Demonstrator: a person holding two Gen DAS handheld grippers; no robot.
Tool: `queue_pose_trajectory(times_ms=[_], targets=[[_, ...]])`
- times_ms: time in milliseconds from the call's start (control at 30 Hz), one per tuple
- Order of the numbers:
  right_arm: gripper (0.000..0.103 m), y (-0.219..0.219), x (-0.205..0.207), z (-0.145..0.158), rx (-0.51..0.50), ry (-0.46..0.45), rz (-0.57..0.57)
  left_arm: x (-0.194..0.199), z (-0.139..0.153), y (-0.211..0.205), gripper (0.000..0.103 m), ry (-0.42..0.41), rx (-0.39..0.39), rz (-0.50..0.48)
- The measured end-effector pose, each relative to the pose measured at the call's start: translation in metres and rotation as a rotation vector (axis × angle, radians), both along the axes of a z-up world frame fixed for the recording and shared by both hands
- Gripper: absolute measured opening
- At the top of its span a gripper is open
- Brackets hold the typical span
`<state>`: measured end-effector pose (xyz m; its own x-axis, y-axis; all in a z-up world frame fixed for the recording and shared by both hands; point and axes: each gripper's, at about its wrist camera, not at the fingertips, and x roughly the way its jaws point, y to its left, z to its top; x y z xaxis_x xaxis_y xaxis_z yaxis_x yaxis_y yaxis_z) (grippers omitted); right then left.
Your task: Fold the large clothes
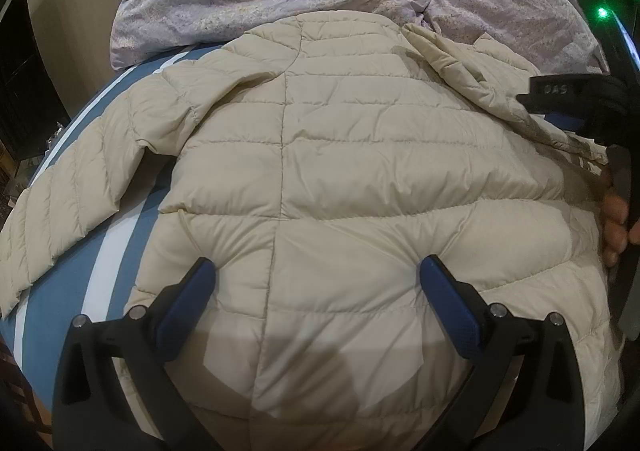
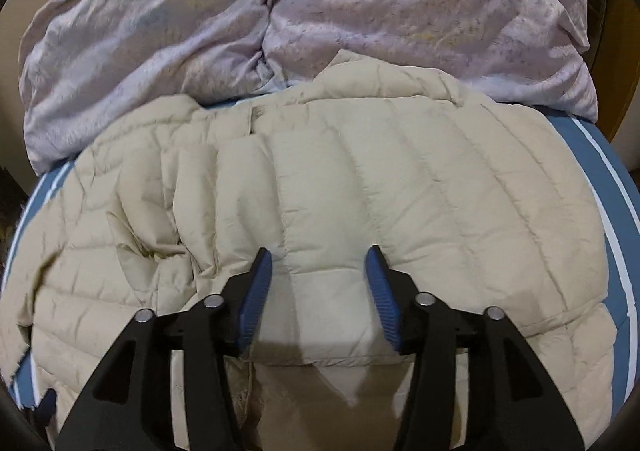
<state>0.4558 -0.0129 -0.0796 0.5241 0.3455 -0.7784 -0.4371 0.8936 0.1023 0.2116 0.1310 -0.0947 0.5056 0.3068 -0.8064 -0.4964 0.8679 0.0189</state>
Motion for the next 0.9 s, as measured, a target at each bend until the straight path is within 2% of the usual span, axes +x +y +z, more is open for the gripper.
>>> queue_pose_trajectory(times_ms=[133, 300, 433, 533, 633, 900], targets=[[0.062, 0.011, -0.007, -0.009, -0.034, -0.025, 0.023, 0.000, 0.000, 0.000, 0.101, 0.000, 0.000, 0.000], [0.063, 0.015, -0.015, -0.021, -0.078, -0.058, 0.024, 0.000, 0.000, 0.000, 0.101, 0.000, 0.000, 0.000], [0.066, 0.020, -0.017, -0.020, -0.112, -0.075, 0.020, 0.000, 0.000, 0.000, 0.101, 0.001, 0.001, -0.001], [0.071, 0.016, -0.013, -0.020, -0.091, -0.053, 0.009, 0.000, 0.000, 0.000, 0.101, 0.001, 0.002, 0.000], [0.072, 0.012, -0.009, -0.020, -0.058, -0.026, 0.009, 0.000, -0.001, -0.001, 0.101, 0.002, 0.005, 0.001], [0.074, 0.014, -0.009, -0.020, -0.055, -0.023, 0.009, 0.000, 0.001, -0.003, 0.101, 0.005, 0.018, 0.012]])
